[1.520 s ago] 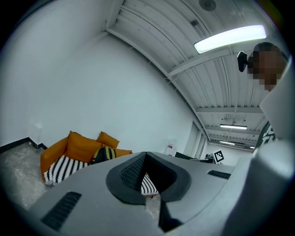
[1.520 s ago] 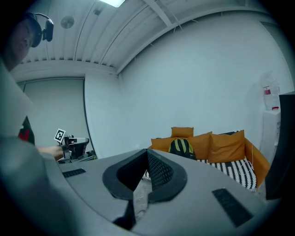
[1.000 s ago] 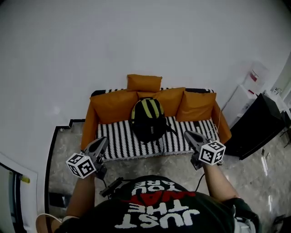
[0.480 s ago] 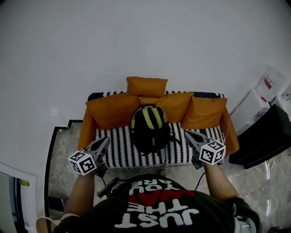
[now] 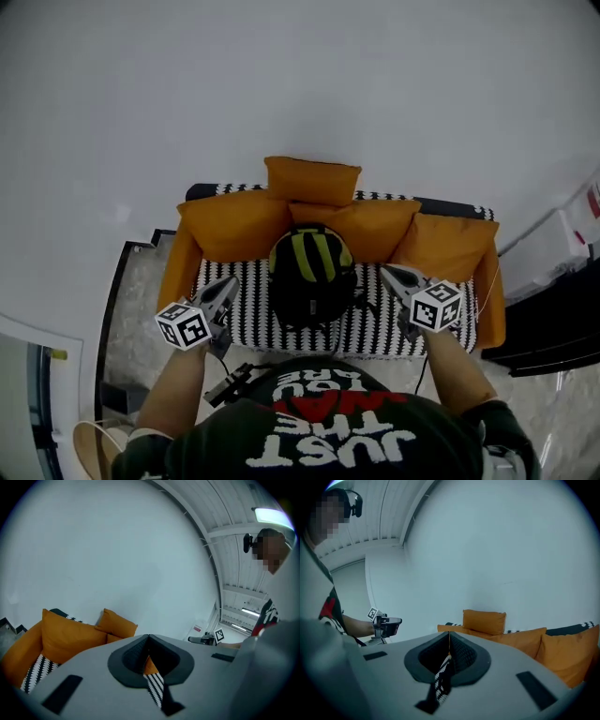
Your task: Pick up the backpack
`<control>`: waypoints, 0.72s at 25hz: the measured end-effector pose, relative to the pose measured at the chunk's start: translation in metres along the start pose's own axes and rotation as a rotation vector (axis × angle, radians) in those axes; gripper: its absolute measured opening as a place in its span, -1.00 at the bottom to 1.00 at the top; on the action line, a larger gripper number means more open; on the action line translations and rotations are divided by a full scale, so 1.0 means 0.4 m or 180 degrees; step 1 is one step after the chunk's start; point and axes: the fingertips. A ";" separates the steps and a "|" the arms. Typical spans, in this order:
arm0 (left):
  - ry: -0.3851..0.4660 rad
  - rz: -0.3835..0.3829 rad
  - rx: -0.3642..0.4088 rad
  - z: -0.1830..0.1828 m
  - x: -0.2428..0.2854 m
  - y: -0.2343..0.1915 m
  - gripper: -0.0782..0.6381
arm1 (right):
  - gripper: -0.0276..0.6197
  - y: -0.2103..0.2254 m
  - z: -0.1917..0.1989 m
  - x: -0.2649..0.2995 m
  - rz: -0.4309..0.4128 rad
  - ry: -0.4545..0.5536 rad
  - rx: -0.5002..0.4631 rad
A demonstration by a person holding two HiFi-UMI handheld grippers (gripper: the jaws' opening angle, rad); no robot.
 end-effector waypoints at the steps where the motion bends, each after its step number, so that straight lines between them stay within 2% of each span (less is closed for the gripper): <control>1: -0.0062 0.0020 0.0002 0.007 0.021 -0.012 -0.75 | -0.83 0.014 0.008 0.018 -0.0004 -0.0040 0.0020; 5: -0.0312 0.0156 -0.0075 0.044 0.105 -0.080 -0.75 | -0.83 0.058 0.036 0.092 0.0031 -0.0183 0.0118; 9: -0.0612 0.0360 -0.0117 0.119 0.199 -0.149 -0.75 | -0.83 0.106 0.077 0.167 0.0061 -0.0324 0.0157; 14: -0.0858 0.0548 -0.0206 0.244 0.323 -0.213 -0.74 | -0.80 0.194 0.192 0.269 -0.0022 -0.0566 0.0273; 15: -0.0906 0.0567 -0.0209 0.272 0.347 -0.227 -0.74 | -0.73 0.211 0.223 0.293 -0.0071 -0.0630 0.0311; 16: -0.0962 0.0588 -0.0218 0.301 0.371 -0.242 -0.73 | -0.57 0.227 0.254 0.317 -0.0136 -0.0702 0.0350; 18: -0.1077 0.0650 -0.0291 0.361 0.422 -0.268 -0.56 | -0.32 0.257 0.318 0.364 -0.0289 -0.0856 0.0399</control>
Point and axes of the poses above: the fingertips, and each gripper's own axes: x forward along the fingers, y to its right, z out of its underside, and after that the axes turned 3 degrees about y, right-handed
